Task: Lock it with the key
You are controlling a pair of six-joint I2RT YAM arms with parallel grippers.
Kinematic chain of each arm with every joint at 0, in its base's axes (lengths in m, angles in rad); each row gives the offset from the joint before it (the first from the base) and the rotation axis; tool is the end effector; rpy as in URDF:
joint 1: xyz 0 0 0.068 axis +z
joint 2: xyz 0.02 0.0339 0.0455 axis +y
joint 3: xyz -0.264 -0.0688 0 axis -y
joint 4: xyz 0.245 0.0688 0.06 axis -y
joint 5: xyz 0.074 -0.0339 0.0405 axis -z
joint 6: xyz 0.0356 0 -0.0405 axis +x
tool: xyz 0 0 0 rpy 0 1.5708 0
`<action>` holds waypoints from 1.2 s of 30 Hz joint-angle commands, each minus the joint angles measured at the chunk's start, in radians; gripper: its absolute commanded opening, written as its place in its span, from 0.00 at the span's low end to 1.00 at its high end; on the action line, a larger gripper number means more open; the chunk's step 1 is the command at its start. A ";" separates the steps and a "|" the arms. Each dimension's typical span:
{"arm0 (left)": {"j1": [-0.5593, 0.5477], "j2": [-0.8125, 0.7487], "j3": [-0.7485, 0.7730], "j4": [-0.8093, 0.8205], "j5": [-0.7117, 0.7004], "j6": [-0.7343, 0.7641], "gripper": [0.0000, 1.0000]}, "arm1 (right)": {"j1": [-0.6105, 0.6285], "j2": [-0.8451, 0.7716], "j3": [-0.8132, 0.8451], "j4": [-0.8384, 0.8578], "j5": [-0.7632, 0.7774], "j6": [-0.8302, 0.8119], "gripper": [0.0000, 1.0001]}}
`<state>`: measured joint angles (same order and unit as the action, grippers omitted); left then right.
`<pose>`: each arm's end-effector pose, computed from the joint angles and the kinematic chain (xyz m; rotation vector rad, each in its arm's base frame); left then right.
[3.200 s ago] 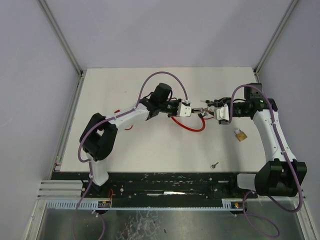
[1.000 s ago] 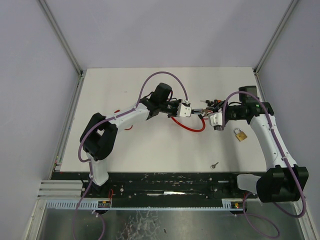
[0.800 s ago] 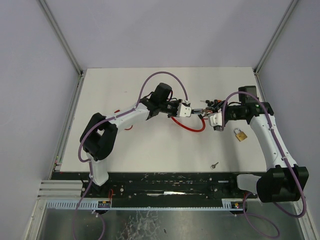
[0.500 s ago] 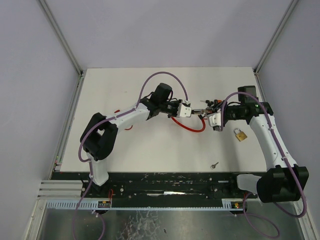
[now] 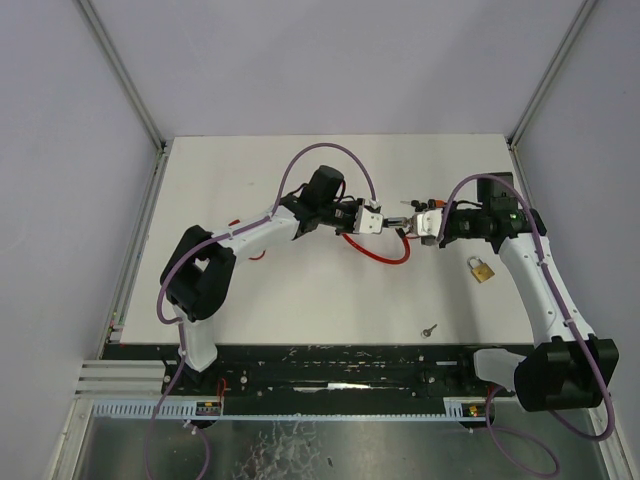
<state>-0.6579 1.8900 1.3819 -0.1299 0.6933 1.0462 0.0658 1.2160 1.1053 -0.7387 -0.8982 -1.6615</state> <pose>0.3244 -0.2794 0.2370 1.7931 1.0720 -0.5289 0.2396 0.0437 0.3214 -1.7805 1.0368 0.1348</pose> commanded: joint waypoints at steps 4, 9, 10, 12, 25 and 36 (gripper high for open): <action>0.006 0.032 0.008 -0.062 -0.004 0.011 0.00 | 0.008 -0.039 -0.029 0.209 0.025 0.527 0.13; 0.005 0.032 0.007 -0.060 -0.003 0.012 0.00 | 0.008 -0.027 -0.030 0.221 0.033 0.721 0.10; 0.006 0.032 0.007 -0.060 -0.004 0.012 0.00 | 0.008 -0.023 -0.028 0.219 0.029 0.745 0.10; 0.006 0.032 0.008 -0.061 -0.005 0.011 0.00 | 0.007 -0.015 -0.023 0.218 0.025 0.809 0.10; 0.006 0.036 0.010 -0.061 -0.005 0.011 0.00 | 0.007 0.100 0.072 0.103 -0.007 1.061 0.10; 0.006 0.034 0.008 -0.061 -0.012 0.012 0.00 | 0.006 0.107 0.094 0.110 -0.015 1.172 0.14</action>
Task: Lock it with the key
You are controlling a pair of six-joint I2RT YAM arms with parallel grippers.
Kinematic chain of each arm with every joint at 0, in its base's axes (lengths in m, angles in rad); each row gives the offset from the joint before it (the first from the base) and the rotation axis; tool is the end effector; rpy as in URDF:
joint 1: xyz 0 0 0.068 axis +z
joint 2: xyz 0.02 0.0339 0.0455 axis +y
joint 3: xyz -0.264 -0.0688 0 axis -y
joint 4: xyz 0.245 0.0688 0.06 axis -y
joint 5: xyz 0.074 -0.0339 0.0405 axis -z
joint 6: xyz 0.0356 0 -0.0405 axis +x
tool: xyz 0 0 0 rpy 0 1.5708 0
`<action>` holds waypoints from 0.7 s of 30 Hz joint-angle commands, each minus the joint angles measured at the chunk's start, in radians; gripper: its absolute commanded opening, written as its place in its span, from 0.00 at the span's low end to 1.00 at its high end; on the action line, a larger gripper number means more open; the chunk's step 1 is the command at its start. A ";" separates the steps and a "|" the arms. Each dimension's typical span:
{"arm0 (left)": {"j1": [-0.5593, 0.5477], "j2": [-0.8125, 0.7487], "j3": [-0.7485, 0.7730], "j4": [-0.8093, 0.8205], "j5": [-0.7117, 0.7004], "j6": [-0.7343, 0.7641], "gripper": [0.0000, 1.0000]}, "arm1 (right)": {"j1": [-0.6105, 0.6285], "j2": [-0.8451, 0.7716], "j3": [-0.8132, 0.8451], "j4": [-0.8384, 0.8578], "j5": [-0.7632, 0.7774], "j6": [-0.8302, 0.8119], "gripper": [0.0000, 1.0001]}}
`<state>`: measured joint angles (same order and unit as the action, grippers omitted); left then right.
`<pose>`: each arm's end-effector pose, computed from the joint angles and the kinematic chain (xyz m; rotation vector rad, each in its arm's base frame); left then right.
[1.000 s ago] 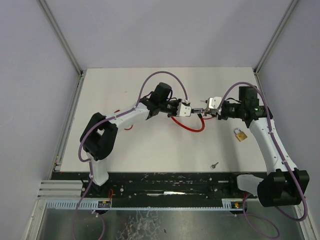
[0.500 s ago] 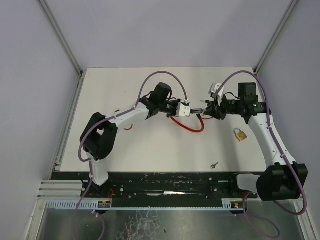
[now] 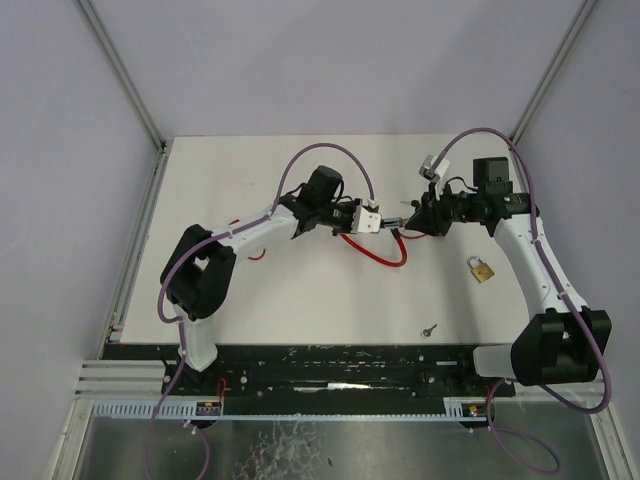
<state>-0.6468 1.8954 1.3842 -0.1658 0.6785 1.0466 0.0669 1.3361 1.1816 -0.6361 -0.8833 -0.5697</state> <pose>0.3269 -0.2749 0.2325 1.8033 1.1220 -0.5250 0.2754 0.0460 0.3232 -1.0374 1.8534 0.7415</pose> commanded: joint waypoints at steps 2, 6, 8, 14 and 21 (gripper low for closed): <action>-0.005 0.028 0.004 -0.025 0.004 0.012 0.00 | 0.004 -0.010 0.021 -0.004 -0.034 0.076 0.15; -0.005 0.028 0.005 -0.025 0.003 0.011 0.00 | 0.005 -0.043 -0.014 0.004 -0.024 0.005 0.26; -0.005 0.032 0.008 -0.026 0.001 0.012 0.00 | 0.004 -0.061 -0.014 0.001 -0.024 -0.022 0.41; -0.005 0.035 0.009 -0.029 0.001 0.012 0.00 | -0.064 -0.098 0.002 -0.026 -0.076 -0.029 0.63; -0.005 0.029 0.008 -0.031 0.001 0.013 0.00 | -0.132 -0.126 -0.073 0.158 -0.189 0.196 0.64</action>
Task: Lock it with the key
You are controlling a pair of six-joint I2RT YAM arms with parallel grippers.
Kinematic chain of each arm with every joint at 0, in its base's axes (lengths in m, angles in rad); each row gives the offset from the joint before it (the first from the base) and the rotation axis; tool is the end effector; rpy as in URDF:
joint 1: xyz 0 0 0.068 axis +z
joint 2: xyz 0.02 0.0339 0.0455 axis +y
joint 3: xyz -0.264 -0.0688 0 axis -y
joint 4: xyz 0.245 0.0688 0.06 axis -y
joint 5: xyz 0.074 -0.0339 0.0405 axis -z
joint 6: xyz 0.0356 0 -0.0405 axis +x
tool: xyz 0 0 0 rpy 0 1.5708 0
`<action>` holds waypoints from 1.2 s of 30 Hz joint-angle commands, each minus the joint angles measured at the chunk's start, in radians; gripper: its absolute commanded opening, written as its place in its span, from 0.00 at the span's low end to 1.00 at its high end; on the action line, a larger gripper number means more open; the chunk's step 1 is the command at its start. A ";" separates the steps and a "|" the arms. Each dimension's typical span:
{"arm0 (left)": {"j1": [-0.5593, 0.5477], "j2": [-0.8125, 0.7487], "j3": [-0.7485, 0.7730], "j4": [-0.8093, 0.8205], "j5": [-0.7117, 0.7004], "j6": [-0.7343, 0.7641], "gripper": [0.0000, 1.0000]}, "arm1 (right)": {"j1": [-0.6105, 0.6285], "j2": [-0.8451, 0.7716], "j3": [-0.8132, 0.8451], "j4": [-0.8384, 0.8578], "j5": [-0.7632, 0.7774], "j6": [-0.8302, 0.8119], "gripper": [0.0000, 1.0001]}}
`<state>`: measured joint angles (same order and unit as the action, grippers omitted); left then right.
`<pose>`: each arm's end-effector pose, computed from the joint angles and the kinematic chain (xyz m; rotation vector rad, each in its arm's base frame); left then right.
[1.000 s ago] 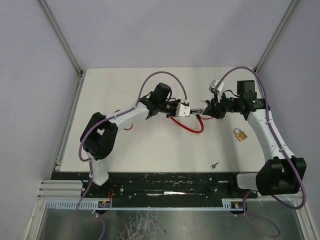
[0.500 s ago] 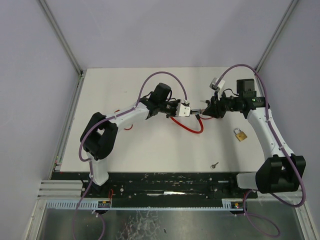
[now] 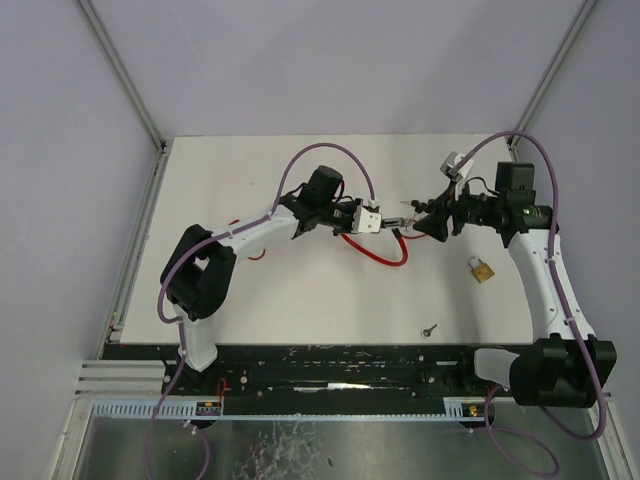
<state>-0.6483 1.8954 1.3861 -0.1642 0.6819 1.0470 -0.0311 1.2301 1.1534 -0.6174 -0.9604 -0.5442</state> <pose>0.3267 -0.2756 0.2332 1.8031 1.1154 -0.5276 0.2540 0.0213 0.3430 -0.9600 1.7740 0.7181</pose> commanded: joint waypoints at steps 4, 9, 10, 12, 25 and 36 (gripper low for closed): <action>-0.004 0.027 0.003 -0.032 -0.003 0.013 0.00 | -0.056 0.023 -0.108 0.306 -0.203 0.397 0.59; -0.004 0.023 0.003 -0.030 -0.004 0.013 0.00 | -0.056 0.058 -0.148 0.398 -0.189 0.529 0.54; -0.004 0.025 0.002 -0.029 -0.002 0.012 0.00 | -0.056 0.064 -0.152 0.407 -0.197 0.541 0.53; -0.004 0.025 0.004 -0.029 -0.001 0.012 0.00 | -0.056 0.072 -0.161 0.432 -0.225 0.573 0.49; -0.004 0.022 0.002 -0.029 -0.001 0.012 0.00 | -0.055 0.082 -0.160 0.408 -0.217 0.555 0.38; -0.003 0.025 0.004 -0.029 -0.002 0.011 0.00 | -0.034 0.099 -0.122 0.299 -0.197 0.455 0.39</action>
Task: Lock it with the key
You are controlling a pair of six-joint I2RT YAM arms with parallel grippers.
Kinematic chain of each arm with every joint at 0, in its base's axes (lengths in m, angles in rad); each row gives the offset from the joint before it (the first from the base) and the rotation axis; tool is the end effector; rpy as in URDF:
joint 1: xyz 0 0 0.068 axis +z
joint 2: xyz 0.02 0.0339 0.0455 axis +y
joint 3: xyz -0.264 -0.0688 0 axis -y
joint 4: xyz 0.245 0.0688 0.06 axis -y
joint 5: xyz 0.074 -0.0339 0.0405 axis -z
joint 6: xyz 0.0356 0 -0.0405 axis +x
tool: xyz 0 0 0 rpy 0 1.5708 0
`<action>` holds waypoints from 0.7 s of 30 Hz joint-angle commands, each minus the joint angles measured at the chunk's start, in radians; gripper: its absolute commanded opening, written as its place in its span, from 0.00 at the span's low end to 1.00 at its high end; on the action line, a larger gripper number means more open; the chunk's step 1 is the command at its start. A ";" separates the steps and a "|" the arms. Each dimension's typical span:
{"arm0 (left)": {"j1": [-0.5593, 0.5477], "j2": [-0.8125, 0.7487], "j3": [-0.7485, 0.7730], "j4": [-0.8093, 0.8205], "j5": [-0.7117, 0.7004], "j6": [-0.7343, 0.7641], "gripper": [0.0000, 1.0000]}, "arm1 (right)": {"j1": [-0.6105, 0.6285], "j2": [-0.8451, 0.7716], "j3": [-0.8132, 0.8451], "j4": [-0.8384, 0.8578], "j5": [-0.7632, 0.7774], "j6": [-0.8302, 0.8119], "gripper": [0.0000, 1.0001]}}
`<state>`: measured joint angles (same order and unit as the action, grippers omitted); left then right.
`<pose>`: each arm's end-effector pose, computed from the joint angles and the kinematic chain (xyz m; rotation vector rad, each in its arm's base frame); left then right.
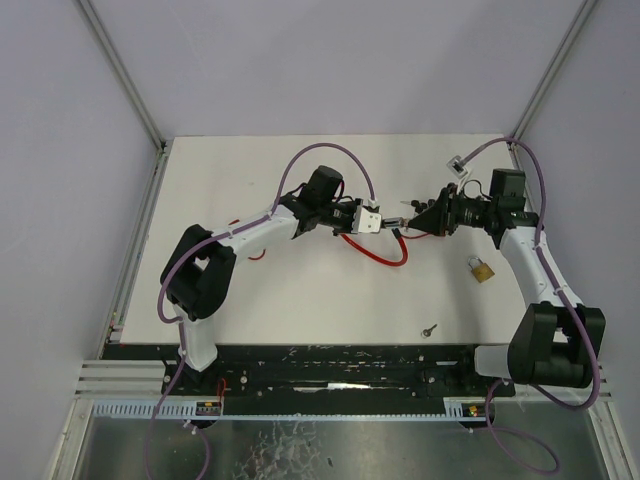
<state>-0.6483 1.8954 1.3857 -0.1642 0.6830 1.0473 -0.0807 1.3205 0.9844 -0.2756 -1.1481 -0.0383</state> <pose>0.3266 -0.2756 0.2331 1.8034 1.1147 -0.5288 0.2799 0.0099 0.2942 -0.5895 1.8842 1.1501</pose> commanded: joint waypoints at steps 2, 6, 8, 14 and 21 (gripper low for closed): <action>-0.004 0.025 0.005 -0.029 -0.003 0.010 0.00 | 0.025 0.008 0.049 -0.048 0.000 -0.063 0.38; -0.004 0.026 0.004 -0.029 -0.005 0.010 0.00 | 0.034 0.001 0.055 -0.062 0.020 -0.087 0.36; -0.004 0.025 0.004 -0.029 -0.003 0.011 0.00 | 0.034 -0.006 0.058 -0.067 0.029 -0.098 0.34; -0.004 0.024 0.003 -0.030 -0.003 0.010 0.00 | 0.035 -0.026 0.054 -0.071 0.055 -0.145 0.29; -0.004 0.022 0.002 -0.029 -0.002 0.011 0.00 | 0.046 -0.048 0.048 -0.098 0.055 -0.262 0.18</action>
<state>-0.6483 1.8954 1.3857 -0.1642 0.6830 1.0473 -0.0509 1.3170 0.9993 -0.3546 -1.1004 -0.2028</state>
